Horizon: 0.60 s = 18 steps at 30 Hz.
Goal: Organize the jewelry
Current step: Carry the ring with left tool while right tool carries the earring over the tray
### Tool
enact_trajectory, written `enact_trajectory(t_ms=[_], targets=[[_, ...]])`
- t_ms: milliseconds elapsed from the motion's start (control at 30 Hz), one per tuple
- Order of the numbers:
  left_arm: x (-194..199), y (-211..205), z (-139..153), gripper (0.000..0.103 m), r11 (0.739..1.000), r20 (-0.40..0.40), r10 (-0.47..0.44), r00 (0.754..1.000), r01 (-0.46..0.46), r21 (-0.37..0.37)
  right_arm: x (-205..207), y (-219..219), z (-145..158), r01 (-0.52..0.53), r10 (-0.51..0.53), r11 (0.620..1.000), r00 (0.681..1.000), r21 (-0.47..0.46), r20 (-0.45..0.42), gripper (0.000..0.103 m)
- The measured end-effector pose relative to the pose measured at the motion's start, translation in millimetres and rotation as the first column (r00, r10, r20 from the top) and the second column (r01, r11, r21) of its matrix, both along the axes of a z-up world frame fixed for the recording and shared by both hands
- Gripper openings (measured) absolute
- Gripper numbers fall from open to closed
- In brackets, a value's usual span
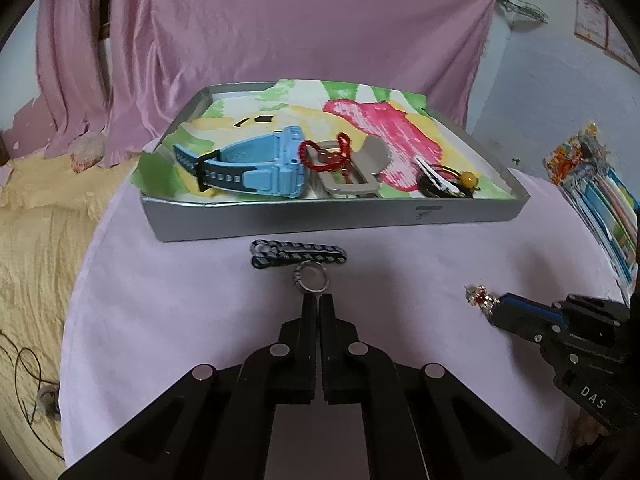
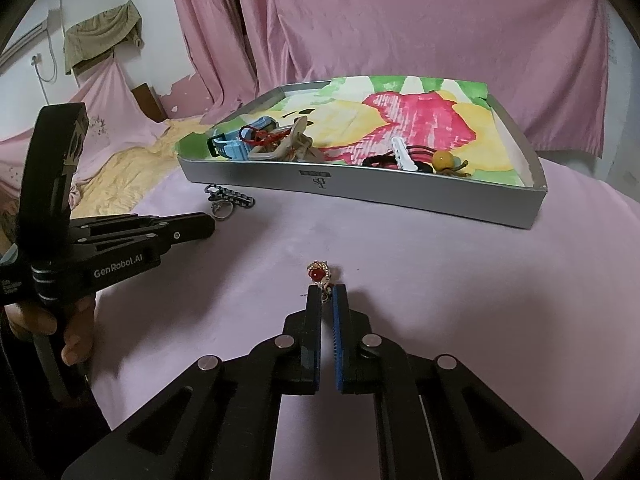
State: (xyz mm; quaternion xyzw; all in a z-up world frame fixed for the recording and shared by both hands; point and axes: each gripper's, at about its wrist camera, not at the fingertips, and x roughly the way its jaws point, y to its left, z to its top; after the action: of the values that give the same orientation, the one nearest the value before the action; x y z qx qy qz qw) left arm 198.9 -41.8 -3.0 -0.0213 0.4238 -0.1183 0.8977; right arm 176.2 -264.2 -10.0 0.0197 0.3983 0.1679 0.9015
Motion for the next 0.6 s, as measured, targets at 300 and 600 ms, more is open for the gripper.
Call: enact_trajectory(t_ms=[300, 600], targets=[[6.8, 2.7, 0.3, 0.002, 1.0, -0.008, 0.022, 1.0, -0.022, 0.002, 3.9, 0.9, -2.7, 0.006, -0.006, 1.0, 1.0, -0.004, -0.02, 0.005], [11.0, 2.5, 5.1, 0.043, 1.0, 0.011, 0.016, 1.0, -0.016, -0.004, 10.4, 5.3, -1.5, -0.005, 0.004, 1.0, 1.0, -0.016, -0.027, 0.006]])
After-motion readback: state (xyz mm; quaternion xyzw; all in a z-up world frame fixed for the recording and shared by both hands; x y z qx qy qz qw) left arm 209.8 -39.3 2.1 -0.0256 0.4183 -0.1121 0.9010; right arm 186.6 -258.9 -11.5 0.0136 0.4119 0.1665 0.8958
